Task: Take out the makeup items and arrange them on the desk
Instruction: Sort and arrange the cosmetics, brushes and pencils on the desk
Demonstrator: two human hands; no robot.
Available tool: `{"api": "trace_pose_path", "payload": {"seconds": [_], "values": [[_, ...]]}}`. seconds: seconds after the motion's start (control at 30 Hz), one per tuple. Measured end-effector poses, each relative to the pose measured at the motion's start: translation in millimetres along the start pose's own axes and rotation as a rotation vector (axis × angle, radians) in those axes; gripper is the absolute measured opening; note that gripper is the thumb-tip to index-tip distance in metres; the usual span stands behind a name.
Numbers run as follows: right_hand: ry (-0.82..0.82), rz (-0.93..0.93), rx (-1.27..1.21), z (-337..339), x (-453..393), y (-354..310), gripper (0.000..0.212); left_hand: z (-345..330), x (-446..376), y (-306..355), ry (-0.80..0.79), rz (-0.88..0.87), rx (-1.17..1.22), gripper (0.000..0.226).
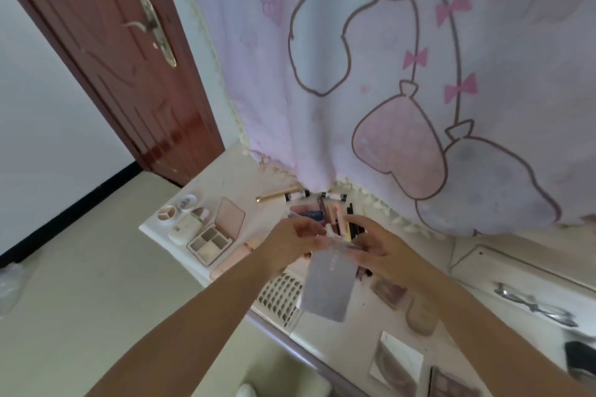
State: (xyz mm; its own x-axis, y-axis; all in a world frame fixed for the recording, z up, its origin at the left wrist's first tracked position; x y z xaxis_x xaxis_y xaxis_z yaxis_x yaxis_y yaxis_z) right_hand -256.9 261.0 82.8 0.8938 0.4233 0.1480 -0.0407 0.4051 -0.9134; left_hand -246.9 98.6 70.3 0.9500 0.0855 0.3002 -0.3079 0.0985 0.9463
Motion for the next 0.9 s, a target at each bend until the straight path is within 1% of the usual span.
{"api": "trace_pose_path", "payload": {"seconds": [0.07, 0.1, 0.17, 0.2, 0.23, 0.27, 0.3, 0.33, 0.4, 0.43, 0.5, 0.53, 0.57, 0.6, 0.63, 0.7, 0.73, 0.8, 0.9], "values": [[0.010, 0.041, 0.046, 10, -7, -22, 0.030, -2, -3, 28, 0.060, -0.072, -0.004, 0.023], [0.037, 0.043, 0.021, 15, -10, -29, 0.024, 0, -4, 40, 0.102, -0.095, 0.022, 0.022], [0.113, 0.023, -0.107, 27, -12, -39, 0.016, 6, -5, 58, 0.168, -0.153, 0.060, 0.014], [0.164, 0.016, -0.178, 33, -13, -43, 0.012, 12, -3, 65, 0.183, -0.183, 0.012, 0.009], [0.216, 0.006, -0.253, 39, -14, -45, 0.009, 16, 0, 68, 0.162, -0.200, -0.050, 0.006], [0.263, -0.006, -0.332, 44, -15, -47, 0.010, 18, 4, 71, 0.110, -0.204, -0.071, 0.004], [0.293, -0.023, -0.416, 46, -17, -49, 0.015, 20, 8, 72, 0.046, -0.208, -0.043, 0.013], [0.302, -0.041, -0.495, 47, -17, -52, 0.020, 22, 10, 72, -0.005, -0.215, 0.015, 0.029], [0.248, -0.067, -0.617, 45, -19, -59, 0.028, 27, 15, 77, -0.041, -0.258, 0.091, 0.057], [0.191, -0.083, -0.665, 43, -19, -64, 0.032, 28, 17, 81, -0.058, -0.279, 0.089, 0.066], [0.092, -0.128, -0.712, 40, -17, -76, 0.037, 29, 21, 89, -0.071, -0.314, 0.055, 0.071], [0.070, -0.126, -0.681, 40, -16, -81, 0.037, 30, 23, 94, -0.057, -0.340, 0.054, 0.069], [0.069, -0.094, -0.582, 41, -16, -87, 0.033, 32, 24, 97, -0.038, -0.367, 0.080, 0.065], [0.079, -0.038, -0.408, 44, -16, -93, 0.030, 34, 23, 99, -0.020, -0.387, 0.124, 0.062], [0.098, 0.036, -0.170, 46, -16, -99, 0.030, 34, 23, 101, -0.007, -0.396, 0.163, 0.059], [0.108, 0.260, 0.320, 46, -17, -115, 0.041, 35, 23, 103, 0.009, -0.390, 0.195, 0.057], [0.102, 0.356, 0.453, 44, -17, -121, 0.044, 35, 23, 102, 0.016, -0.380, 0.198, 0.057], [0.103, 0.441, 0.539, 41, -15, -128, 0.044, 34, 24, 100, 0.020, -0.360, 0.212, 0.053], [0.136, 0.457, 0.481, 37, -13, -124, 0.039, 34, 27, 91, 0.031, -0.342, 0.230, 0.051]]}}
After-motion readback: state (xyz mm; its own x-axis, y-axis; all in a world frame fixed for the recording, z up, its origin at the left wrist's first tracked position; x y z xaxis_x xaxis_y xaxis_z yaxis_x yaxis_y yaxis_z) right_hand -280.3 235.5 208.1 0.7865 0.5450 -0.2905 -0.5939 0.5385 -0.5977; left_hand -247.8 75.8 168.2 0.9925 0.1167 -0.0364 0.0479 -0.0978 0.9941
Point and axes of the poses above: each hand's wrist, its own x-axis away from the middle knuckle, its own z-axis out of the back of the hand, y = z × x, the point moved 4 cm from there along -x, towards the middle knuckle, and after that the axes turned 10 degrees about y, right-handed, at the moved point
